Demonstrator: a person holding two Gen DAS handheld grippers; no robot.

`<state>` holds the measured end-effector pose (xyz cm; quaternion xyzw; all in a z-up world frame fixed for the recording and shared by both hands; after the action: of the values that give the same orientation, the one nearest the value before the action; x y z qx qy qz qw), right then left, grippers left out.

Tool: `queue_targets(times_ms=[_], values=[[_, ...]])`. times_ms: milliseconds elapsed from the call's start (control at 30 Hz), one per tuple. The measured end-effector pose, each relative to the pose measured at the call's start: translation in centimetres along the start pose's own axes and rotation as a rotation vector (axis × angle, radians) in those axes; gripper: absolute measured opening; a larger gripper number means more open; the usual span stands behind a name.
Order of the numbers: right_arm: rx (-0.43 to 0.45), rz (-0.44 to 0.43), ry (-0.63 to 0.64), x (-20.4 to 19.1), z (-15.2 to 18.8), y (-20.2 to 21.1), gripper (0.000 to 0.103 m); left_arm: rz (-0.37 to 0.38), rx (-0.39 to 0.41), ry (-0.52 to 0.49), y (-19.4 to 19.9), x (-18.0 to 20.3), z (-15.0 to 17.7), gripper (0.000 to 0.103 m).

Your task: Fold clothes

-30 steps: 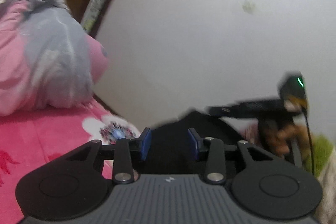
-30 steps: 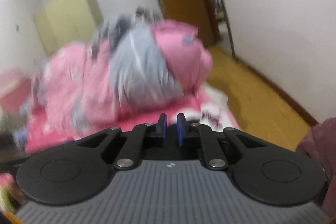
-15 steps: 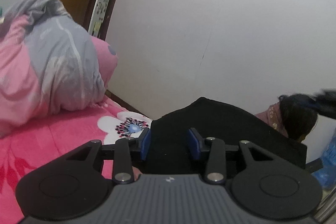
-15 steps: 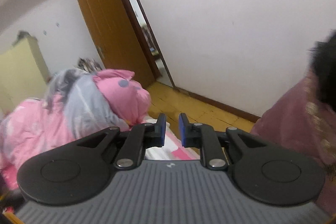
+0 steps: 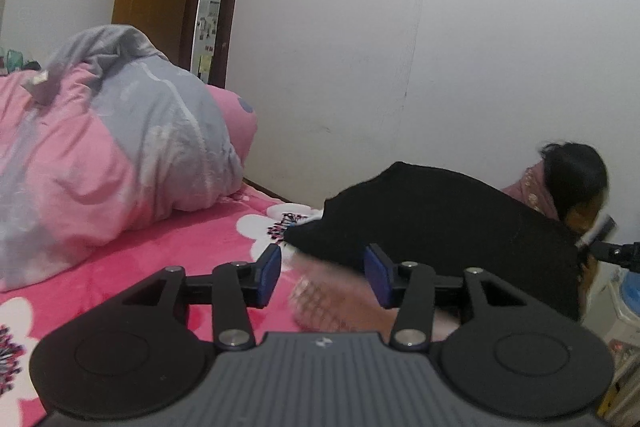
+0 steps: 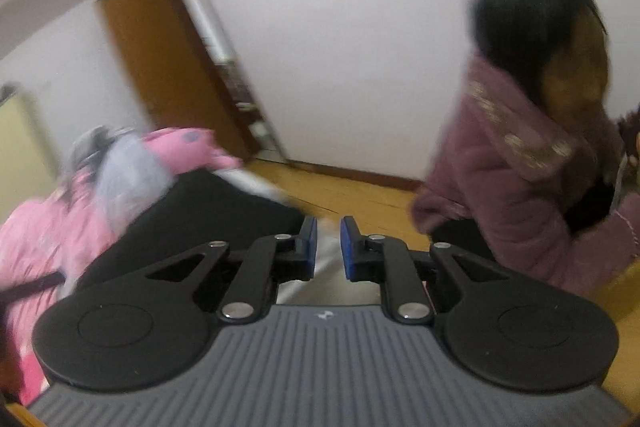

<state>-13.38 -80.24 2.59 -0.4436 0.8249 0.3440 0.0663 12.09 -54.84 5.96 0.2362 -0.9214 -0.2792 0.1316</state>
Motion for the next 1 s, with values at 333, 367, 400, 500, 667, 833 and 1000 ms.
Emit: queue_targets(times_ms=[333,367,400,500,667,833,1000], values=[[-0.098,-0.035,0.425,-12.9,12.0,1.9,0.013,0.040,-0.064,-0.018,8.8,1.5,9.8,0.076],[-0.102,-0.038,0.434,-13.2,12.9,2.6,0.013,0.036,-0.054,-0.025,9.7,1.6,10.6,0.082],[-0.107,-0.042,0.441,-13.6,13.7,3.2,0.013,0.032,-0.043,-0.027,10.6,1.8,11.1,0.084],[-0.139,-0.083,0.390,-14.1,15.8,5.6,0.015,0.028,-0.013,-0.027,12.9,2.2,12.7,0.095],[-0.128,-0.082,0.273,-14.7,19.7,9.4,0.056,0.057,-0.018,-0.024,15.1,3.5,14.4,0.103],[-0.097,0.028,0.262,-15.5,22.6,12.2,0.087,0.038,-0.027,-0.024,16.3,4.3,15.1,0.103],[-0.088,0.128,0.244,-17.0,22.7,12.6,0.099,0.024,-0.045,0.007,16.9,4.3,15.4,0.103]])
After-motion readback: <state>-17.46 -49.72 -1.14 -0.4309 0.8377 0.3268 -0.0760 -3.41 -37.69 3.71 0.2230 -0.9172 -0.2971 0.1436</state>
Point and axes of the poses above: each gripper's, at about its wrist camera, not at the fingertips, and y roughly against the way its jaws point, x to its right, z to its underside, the point moved 10 cm from there along -y, roughly the way its jaws point, and after that the axes turned 13 degrees about -x, right-handed, at the moved point
